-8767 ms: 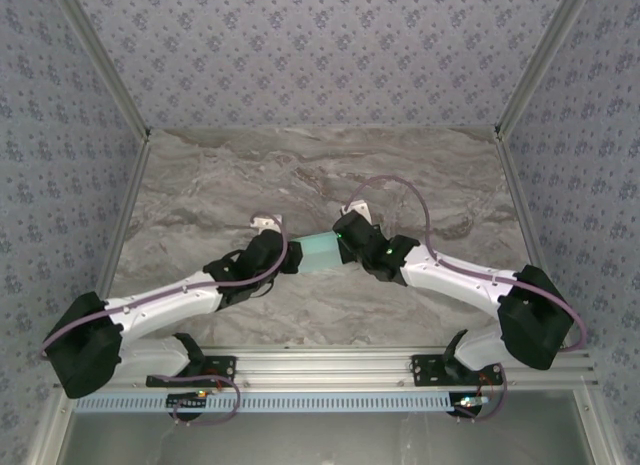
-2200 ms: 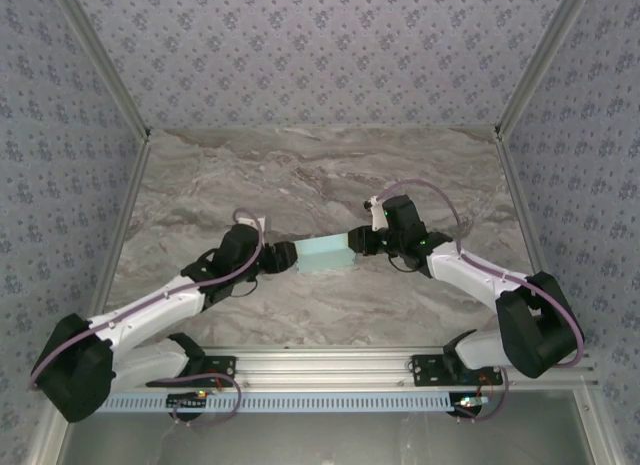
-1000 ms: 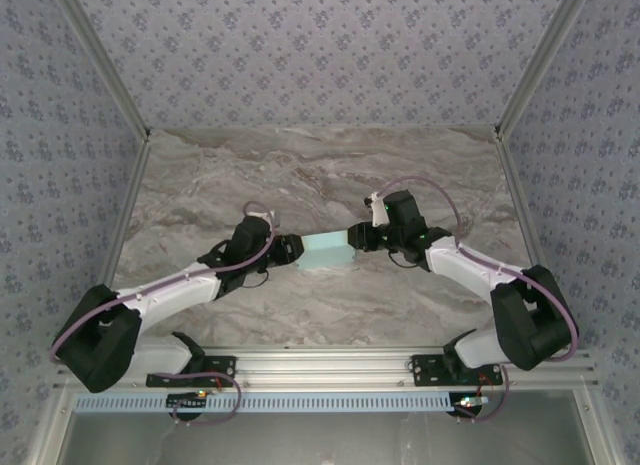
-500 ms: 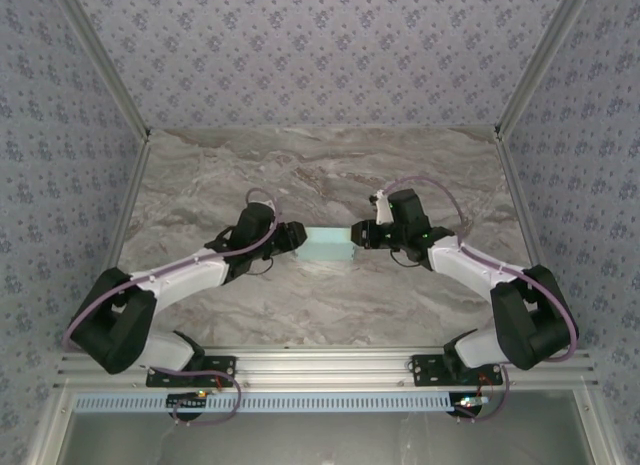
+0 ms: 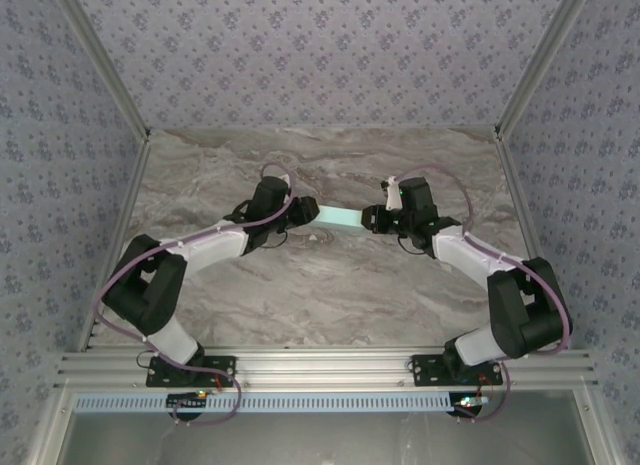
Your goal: Fold the paper box
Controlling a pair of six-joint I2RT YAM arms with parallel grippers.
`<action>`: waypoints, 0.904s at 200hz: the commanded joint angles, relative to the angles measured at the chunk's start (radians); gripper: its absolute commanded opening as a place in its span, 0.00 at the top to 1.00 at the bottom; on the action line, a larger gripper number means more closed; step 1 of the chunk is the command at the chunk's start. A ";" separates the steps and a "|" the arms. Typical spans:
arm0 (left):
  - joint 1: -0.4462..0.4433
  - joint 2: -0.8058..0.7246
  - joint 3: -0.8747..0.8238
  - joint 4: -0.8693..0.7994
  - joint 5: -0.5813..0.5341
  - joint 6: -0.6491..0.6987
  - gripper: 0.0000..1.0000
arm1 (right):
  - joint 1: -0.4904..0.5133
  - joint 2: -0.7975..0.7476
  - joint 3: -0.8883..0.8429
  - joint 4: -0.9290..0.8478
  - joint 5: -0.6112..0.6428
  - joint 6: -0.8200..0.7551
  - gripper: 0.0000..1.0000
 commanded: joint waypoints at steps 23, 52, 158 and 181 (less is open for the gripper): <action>-0.019 0.033 -0.002 0.070 0.093 0.006 0.60 | 0.009 0.023 0.001 0.029 -0.028 -0.038 0.75; -0.021 0.024 -0.027 0.074 0.093 0.007 0.59 | 0.011 0.011 -0.025 0.023 -0.019 -0.042 0.73; -0.040 -0.012 -0.084 0.066 0.088 0.009 0.55 | 0.034 -0.025 -0.083 -0.013 0.018 -0.079 0.71; -0.045 -0.006 -0.096 0.070 0.085 0.005 0.55 | 0.048 -0.026 -0.105 -0.021 0.038 -0.087 0.72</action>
